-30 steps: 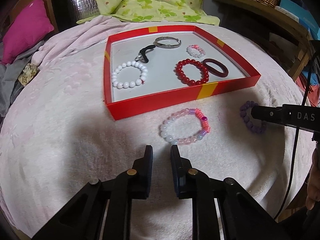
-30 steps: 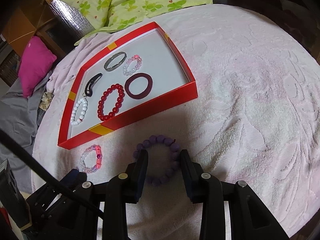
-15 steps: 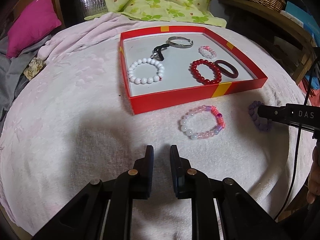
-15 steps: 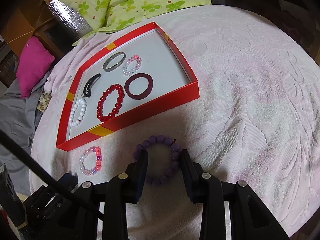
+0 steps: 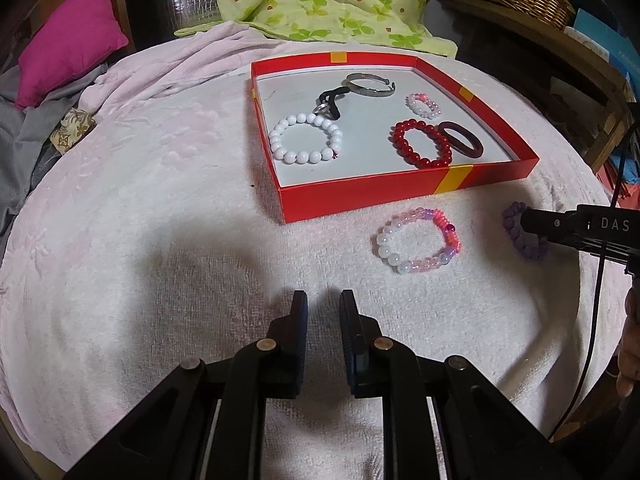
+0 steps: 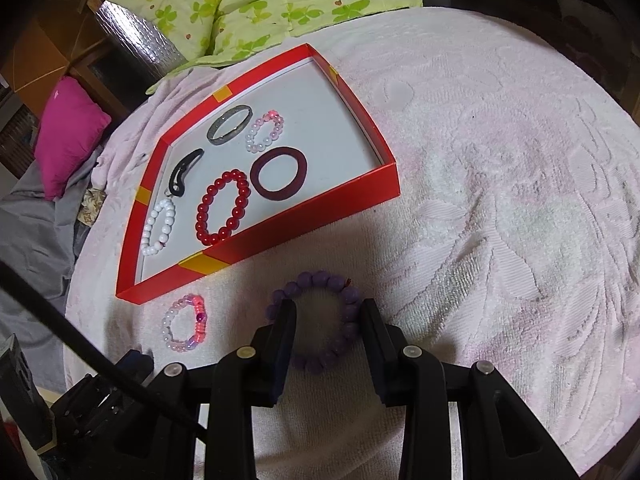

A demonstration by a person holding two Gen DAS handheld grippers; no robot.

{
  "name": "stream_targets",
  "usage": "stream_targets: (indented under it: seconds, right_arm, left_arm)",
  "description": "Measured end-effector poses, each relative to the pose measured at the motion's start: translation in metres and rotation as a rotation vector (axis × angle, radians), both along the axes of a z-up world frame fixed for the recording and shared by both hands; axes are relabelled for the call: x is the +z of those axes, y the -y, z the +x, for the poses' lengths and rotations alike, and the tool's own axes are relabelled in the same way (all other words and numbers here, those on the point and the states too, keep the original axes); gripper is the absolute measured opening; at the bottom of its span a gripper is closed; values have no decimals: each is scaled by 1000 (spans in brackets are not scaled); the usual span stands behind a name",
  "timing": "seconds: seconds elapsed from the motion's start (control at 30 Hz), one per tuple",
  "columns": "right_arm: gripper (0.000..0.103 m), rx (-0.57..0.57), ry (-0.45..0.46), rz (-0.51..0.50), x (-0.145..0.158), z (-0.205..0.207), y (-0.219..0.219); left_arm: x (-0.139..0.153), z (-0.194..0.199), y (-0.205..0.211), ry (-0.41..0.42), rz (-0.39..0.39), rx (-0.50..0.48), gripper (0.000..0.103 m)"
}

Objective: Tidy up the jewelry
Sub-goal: 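Move left tool over pink-and-white beaded bracelet while right tool approaches purple beaded bracelet, then close left tool on pink-and-white bracelet while right tool grasps purple bracelet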

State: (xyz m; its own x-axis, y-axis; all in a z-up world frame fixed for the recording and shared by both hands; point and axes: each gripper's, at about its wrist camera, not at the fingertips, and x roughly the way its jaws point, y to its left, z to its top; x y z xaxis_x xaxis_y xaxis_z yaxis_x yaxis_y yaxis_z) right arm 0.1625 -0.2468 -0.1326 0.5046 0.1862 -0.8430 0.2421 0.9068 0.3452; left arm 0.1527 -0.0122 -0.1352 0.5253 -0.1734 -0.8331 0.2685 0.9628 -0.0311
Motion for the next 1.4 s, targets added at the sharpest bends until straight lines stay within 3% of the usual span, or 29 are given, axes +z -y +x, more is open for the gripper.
stream_targets:
  seconds: [0.23,0.33,0.5,0.73,0.97,1.1,1.4]
  right_arm:
    - [37,6,2,45,-1,-2,7]
    - [38,10,3,71,-1,-3,10]
    - [37,9,1,139,-3,-5,19]
    - [38,9,-2,218,-6,-9,30]
    - [37,17,3,182,-4,-9,26]
    - [37,35,12,108,0,-8,18]
    - [36,54,22,29,2,-6,8]
  left_arm:
    - [4,6,0,-3,-72,6,17]
    - [5,11,-1,-10,-108,19,26]
    - [7,17,0,6,-136,26,28]
    - [0,27,11,18,-120,5,32]
    - [-2,26,19,39,-106,-34,32]
    - [-1,23,23,38,-116,-70,11]
    - [0,11,25,2,-116,-117,9]
